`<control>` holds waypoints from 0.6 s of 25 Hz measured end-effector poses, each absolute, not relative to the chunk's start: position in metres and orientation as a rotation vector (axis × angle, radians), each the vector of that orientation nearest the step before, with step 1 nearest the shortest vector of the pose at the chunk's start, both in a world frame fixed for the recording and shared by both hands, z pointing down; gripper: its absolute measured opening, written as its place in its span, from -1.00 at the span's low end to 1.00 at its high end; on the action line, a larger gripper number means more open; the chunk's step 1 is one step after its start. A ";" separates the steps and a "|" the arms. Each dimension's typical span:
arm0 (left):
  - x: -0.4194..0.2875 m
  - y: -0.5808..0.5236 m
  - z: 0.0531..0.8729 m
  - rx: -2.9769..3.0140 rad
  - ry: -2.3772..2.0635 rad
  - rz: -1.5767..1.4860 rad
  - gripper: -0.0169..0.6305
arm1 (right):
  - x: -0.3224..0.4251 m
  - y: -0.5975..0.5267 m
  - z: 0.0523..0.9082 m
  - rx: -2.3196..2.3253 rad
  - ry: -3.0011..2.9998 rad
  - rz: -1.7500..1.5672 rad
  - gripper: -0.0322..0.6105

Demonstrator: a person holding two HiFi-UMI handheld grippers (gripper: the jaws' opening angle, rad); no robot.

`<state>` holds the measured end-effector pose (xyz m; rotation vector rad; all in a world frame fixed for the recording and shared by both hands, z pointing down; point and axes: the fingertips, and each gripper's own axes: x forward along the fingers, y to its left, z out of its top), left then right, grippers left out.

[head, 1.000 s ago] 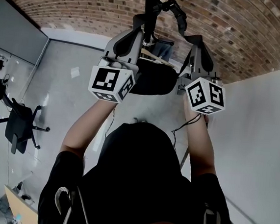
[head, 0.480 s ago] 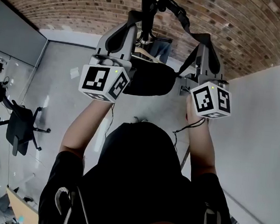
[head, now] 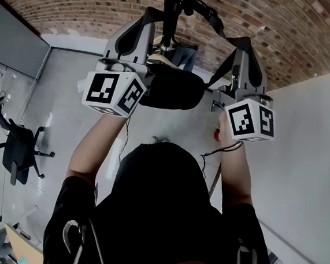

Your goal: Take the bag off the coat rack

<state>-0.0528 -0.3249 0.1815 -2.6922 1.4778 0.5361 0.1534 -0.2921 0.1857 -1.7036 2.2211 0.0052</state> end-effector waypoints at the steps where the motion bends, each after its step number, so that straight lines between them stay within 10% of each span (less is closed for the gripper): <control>1: -0.054 -0.325 0.179 -2.699 1.478 0.553 -0.88 | 0.153 -0.291 0.182 -1.705 2.212 0.019 -0.83; 15: -0.084 -0.301 0.159 -2.727 1.537 0.735 -0.88 | 0.203 -0.259 0.158 -1.742 2.038 0.014 -0.83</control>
